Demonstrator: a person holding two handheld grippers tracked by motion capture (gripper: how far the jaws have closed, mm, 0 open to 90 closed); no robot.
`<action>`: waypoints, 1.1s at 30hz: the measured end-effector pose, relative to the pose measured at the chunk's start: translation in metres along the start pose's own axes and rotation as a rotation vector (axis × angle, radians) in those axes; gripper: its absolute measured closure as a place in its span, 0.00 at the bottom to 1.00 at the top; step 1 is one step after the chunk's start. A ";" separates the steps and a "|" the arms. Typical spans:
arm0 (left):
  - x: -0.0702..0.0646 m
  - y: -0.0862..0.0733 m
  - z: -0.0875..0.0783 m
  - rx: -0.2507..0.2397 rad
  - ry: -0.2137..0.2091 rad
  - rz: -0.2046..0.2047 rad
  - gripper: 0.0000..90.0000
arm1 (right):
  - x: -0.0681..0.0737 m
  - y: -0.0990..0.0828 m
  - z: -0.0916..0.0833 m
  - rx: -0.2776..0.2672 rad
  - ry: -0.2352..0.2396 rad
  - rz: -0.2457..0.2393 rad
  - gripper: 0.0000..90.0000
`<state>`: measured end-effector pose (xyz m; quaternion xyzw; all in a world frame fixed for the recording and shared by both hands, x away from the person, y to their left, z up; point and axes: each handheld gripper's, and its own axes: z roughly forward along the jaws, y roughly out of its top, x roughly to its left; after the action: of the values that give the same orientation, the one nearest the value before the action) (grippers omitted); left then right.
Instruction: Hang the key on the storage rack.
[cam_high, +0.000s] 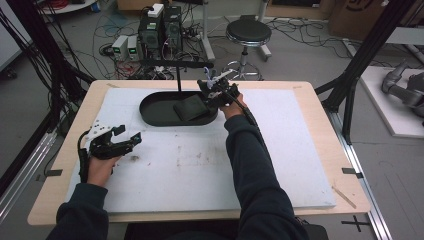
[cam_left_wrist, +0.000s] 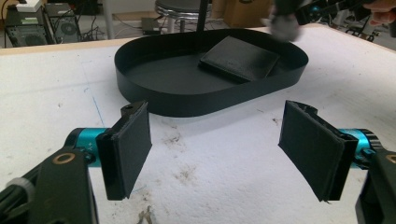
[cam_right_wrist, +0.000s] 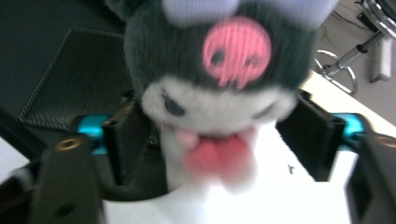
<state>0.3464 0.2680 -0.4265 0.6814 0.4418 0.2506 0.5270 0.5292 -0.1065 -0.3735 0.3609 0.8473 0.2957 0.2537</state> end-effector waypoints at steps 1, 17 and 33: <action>0.000 0.000 0.000 0.001 0.000 0.003 0.28 | 0.000 0.000 0.000 0.000 0.000 0.000 0.28; -0.001 0.000 0.002 -0.001 -0.004 0.000 0.28 | -0.038 -0.071 -0.083 -0.125 0.070 0.055 0.23; -0.001 0.002 0.000 -0.040 0.000 -0.028 0.28 | -0.036 -0.193 -0.157 -0.227 0.057 0.162 0.23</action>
<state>0.3466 0.2676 -0.4244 0.6643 0.4463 0.2520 0.5441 0.3610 -0.2927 -0.3886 0.3884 0.7835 0.4192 0.2439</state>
